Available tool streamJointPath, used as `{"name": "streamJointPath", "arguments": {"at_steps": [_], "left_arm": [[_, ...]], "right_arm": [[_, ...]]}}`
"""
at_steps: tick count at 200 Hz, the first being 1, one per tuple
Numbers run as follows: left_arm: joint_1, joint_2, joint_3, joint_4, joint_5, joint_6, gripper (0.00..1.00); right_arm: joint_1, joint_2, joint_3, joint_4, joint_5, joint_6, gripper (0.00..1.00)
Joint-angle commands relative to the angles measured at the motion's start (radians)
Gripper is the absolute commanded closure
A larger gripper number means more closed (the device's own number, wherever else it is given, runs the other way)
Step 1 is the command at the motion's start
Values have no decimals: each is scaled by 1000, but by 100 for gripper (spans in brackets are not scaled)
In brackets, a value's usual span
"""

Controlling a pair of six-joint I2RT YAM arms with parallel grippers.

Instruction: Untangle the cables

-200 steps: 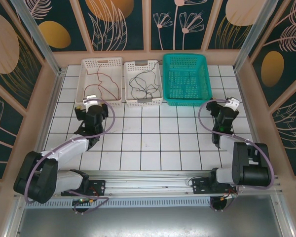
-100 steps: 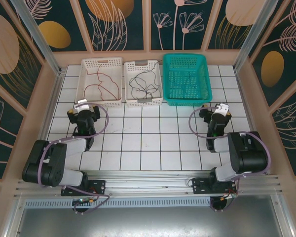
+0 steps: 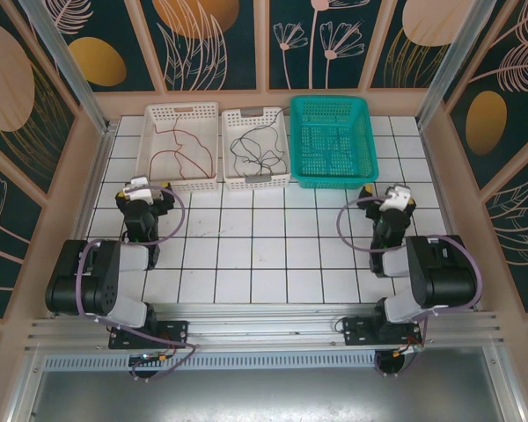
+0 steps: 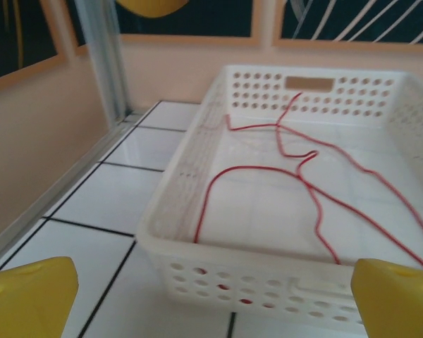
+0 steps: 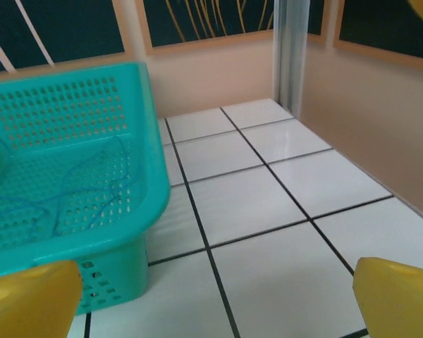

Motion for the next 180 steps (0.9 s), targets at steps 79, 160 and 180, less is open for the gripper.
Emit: {"name": "streamJointPath", "arguments": {"at_steps": [79,160,180], "left_arm": [[10,16,-79,173,-35,-44,1],[11,17,-78,175,-35,-43,1],[10,20,-64,153,12,-25,1]], "right_arm": [[-1,20,64,-54,-54,27,1],[-1,20,63,-54,-54,27,1],[-2,20,63,-55,-54,27,1]]}}
